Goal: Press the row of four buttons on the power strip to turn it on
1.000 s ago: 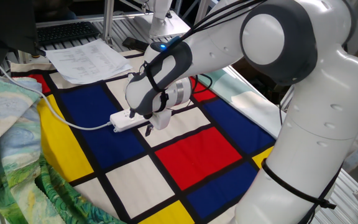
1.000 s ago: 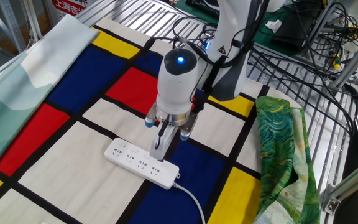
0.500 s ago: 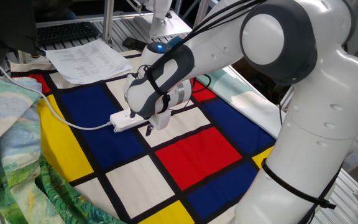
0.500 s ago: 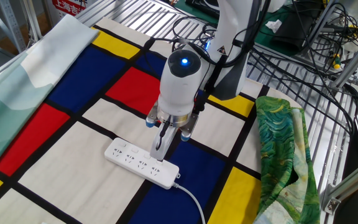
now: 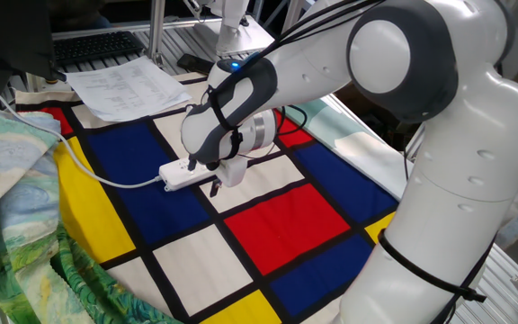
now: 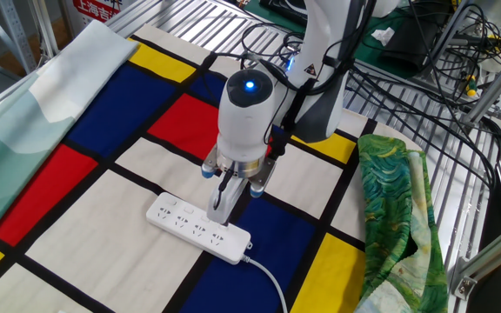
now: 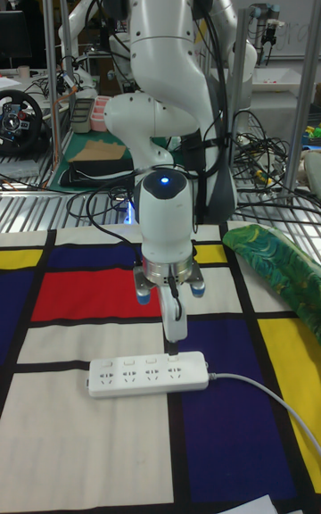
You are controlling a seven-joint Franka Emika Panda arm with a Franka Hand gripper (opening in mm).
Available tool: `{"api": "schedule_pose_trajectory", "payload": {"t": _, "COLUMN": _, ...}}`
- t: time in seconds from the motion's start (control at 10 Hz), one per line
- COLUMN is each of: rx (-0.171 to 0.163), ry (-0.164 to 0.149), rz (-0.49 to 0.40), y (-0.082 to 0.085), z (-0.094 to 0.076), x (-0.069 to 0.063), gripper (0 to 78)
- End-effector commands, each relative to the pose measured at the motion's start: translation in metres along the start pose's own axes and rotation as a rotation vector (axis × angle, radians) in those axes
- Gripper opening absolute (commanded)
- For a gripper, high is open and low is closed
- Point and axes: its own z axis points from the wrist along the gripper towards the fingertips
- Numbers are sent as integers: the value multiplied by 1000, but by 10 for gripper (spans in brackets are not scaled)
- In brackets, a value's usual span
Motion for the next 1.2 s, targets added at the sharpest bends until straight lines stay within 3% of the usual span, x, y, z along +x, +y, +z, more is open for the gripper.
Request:
{"api": "schedule_pose_trajectory", "payload": {"t": 0.1, "rx": -3, "ry": -4, "rz": -6, "y": 0, "z": -1, "x": 0, "gripper": 774}}
{"api": "schedule_pose_trajectory", "payload": {"t": 1.2, "rx": -5, "ry": -5, "rz": 10, "y": 4, "z": 4, "x": 0, "gripper": 774}}
